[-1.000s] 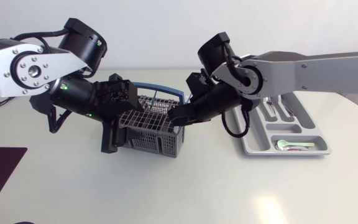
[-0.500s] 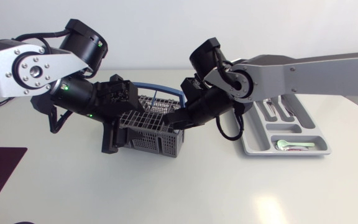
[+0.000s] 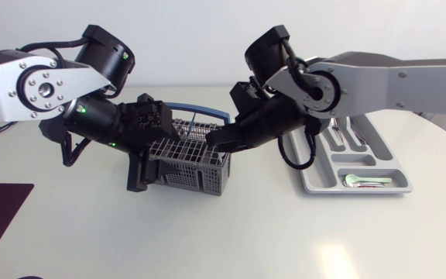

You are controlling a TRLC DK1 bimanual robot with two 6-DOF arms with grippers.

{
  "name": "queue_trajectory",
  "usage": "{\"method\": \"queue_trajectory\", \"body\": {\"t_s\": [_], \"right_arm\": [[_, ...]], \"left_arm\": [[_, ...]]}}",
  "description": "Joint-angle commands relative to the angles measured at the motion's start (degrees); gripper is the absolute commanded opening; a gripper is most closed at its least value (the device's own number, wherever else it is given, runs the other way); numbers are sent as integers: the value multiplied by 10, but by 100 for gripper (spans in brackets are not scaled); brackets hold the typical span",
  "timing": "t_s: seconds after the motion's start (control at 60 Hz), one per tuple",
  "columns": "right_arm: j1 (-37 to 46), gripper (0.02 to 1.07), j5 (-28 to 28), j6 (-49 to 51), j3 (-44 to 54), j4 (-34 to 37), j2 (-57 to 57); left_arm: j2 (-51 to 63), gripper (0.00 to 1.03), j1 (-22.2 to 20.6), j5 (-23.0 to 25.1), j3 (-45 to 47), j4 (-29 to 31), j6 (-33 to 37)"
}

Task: Unload the cutlery basket into the drawer organizer.

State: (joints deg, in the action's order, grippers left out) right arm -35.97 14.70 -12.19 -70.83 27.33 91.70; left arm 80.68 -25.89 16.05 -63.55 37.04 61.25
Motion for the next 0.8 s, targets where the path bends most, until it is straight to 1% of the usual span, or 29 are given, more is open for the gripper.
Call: {"method": "queue_trajectory", "body": {"t_s": [0.0,0.267,0.783], "right_arm": [[-2,7,-3,1,-17,17,-28],[0,7,23,2,-15,29,-86],[34,7,24,-19,-19,35,-119]], "left_arm": [[12,90,0,6,16,5,-13],[11,90,-2,6,21,5,-18],[7,90,-12,6,30,5,-24]]}}
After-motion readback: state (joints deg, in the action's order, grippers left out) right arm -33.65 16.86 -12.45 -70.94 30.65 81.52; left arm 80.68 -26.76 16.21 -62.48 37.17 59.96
